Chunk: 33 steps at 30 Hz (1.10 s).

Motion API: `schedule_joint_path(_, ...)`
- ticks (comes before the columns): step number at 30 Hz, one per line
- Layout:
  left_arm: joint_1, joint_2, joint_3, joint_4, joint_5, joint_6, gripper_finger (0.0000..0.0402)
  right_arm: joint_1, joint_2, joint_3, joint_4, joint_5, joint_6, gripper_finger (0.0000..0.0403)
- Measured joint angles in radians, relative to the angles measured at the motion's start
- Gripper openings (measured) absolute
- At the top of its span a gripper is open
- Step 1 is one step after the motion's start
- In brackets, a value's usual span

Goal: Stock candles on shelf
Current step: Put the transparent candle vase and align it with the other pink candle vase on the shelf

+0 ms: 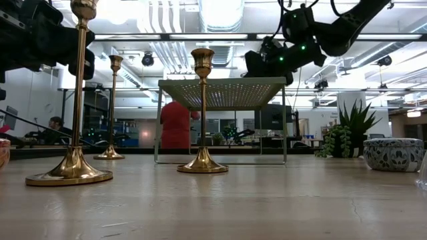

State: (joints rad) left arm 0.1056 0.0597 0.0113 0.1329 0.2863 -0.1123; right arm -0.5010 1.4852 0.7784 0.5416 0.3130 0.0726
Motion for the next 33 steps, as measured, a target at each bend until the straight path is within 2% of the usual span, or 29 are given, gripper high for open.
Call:
schedule_joint_path(7, 0.000, 0.000, 0.000, 0.000, 0.000, 0.000, 0.0021, 0.005, -0.093, 0.000, -0.151, -0.014, 0.010, 0.0259)
schedule_joint_path(10, 0.000, 0.000, 0.000, 0.000, 0.000, 0.000, 0.0021, 0.023, -0.148, 0.000, -0.241, -0.062, 0.006, 0.0275)
schedule_joint_path(15, 0.000, 0.000, 0.000, 0.000, 0.000, 0.000, 0.0021, 0.095, -0.259, 0.000, -0.390, -0.242, -0.005, 0.0294)
schedule_joint_path(18, 0.000, 0.000, 0.000, 0.000, 0.000, 0.000, 0.0021, 0.180, -0.328, 0.000, -0.488, -0.359, -0.024, 0.0301)
schedule_joint_path(20, 0.000, 0.000, 0.000, 0.000, 0.000, 0.000, 0.0021, 0.256, -0.372, -0.001, -0.547, -0.384, -0.025, 0.0302)
schedule_joint_path(23, 0.000, 0.000, 0.000, 0.000, 0.000, 0.000, 0.0021, 0.392, -0.427, -0.002, -0.619, -0.373, -0.022, 0.0299)
schedule_joint_path(27, 0.000, 0.000, 0.000, 0.000, 0.000, 0.000, 0.0021, 0.594, -0.471, -0.002, -0.687, -0.304, 0.036, 0.0291)
schedule_joint_path(33, 0.000, 0.000, 0.000, 0.000, 0.000, 0.000, 0.0021, 0.895, -0.455, -0.002, -0.820, -0.072, 0.191, 0.0281)
